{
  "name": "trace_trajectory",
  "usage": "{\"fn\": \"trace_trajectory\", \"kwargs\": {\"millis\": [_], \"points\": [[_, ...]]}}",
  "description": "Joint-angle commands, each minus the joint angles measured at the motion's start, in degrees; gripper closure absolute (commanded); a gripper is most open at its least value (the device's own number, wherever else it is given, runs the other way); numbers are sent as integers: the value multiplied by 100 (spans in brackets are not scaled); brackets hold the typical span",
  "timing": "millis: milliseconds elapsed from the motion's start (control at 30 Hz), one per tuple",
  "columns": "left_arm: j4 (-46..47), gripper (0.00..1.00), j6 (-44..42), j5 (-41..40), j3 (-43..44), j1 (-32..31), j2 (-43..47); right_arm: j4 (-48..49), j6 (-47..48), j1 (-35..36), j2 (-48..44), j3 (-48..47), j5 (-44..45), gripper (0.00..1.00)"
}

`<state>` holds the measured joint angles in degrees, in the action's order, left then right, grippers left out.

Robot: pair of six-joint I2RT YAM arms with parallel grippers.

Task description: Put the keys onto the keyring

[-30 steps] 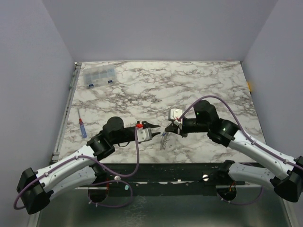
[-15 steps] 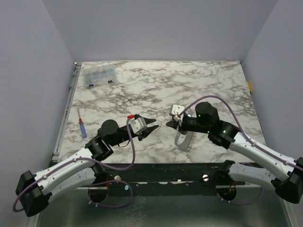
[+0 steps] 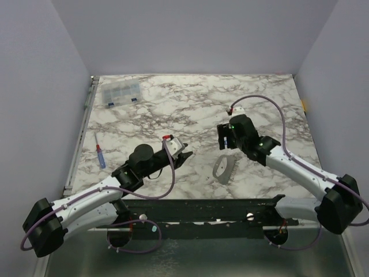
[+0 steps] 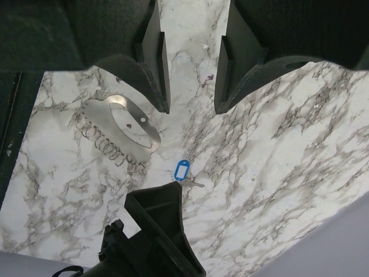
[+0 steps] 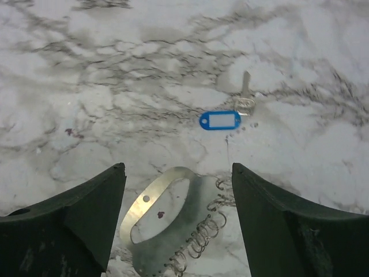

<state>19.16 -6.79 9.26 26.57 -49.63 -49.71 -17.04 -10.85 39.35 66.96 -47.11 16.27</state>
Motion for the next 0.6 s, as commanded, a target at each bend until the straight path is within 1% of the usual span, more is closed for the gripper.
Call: {"fn": "trace_trajectory", "kwargs": {"millis": [0,133,200,300,367,433,567], "points": [[197,56,414,-643,328,-20,-293,-1540,-2104,-401,536,-543,372,22],[209,57,642,-692,655,-16,-993,-1527,-2762,-548,313,-210,300,24],[210,58,1200,-716,941,-20,-1445,-1520,-2916,-904,167,-83,46,25],[269,60,1629,-573,1366,-35,-2261,-1531,-2998,-1459,31,66,-281,25],[313,60,1790,-470,1696,-79,-2805,-1589,-3026,-1603,-90,115,-10,24],[301,61,1852,-426,2108,-200,-3397,-1598,-3043,-1718,-264,112,390,21],[295,62,1684,-538,2869,-572,-4500,-1648,-2903,-1994,-548,-102,1003,18]]}}
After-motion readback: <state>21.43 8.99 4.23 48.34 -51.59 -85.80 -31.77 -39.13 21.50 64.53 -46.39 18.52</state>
